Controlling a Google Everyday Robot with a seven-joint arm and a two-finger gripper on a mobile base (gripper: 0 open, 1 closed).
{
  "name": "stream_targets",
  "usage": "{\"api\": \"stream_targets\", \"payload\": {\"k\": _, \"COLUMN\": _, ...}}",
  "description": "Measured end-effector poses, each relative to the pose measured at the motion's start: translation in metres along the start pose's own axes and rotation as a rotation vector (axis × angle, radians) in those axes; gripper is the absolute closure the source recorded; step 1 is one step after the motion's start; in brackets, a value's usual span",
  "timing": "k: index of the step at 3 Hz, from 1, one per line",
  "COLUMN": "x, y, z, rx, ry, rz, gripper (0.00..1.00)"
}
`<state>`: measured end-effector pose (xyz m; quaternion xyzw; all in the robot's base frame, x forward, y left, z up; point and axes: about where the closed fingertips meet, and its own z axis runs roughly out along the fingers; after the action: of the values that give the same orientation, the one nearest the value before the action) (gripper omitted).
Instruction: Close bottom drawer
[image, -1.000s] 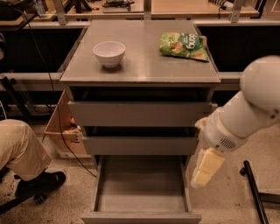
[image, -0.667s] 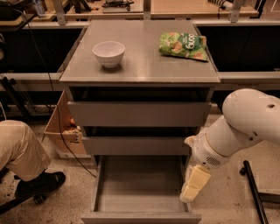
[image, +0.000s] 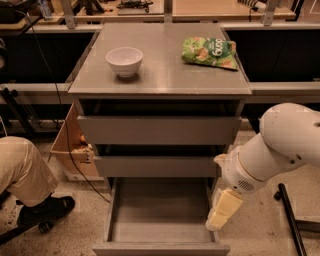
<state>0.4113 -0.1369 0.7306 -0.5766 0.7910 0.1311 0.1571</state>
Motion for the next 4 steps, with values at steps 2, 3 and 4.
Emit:
{"api": "stream_targets", "payload": {"k": 2, "x": -0.027, "y": -0.036, "z": 0.100, "rx": -0.034, "ry": -0.183, "rz": 0.092, "gripper": 0.00}}
{"api": "stream_targets", "payload": {"k": 3, "x": -0.033, "y": -0.051, "z": 0.164, "rx": -0.041, "ry": -0.253, "rz": 0.101, "gripper": 0.00}}
{"api": "stream_targets", "payload": {"k": 4, "x": -0.037, "y": -0.051, "z": 0.219, "rx": -0.049, "ry": -0.309, "rz": 0.102, "gripper": 0.00}}
